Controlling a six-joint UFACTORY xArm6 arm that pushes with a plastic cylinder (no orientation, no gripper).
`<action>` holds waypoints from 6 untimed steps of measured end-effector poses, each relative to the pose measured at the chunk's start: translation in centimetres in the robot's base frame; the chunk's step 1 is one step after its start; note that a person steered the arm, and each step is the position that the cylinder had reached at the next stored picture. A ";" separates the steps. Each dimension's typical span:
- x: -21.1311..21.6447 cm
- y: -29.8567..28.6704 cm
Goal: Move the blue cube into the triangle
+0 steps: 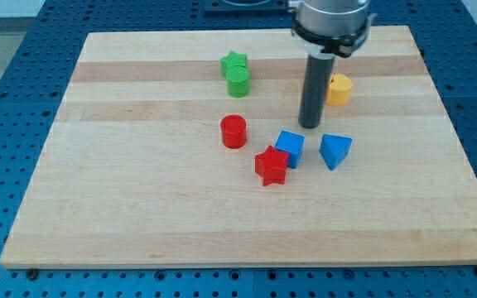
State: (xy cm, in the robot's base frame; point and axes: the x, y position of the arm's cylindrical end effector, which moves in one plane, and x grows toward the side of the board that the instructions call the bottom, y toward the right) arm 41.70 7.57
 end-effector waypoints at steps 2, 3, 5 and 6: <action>0.0 -4.2; 2.3 -4.3; 5.9 -3.1; 5.6 0.3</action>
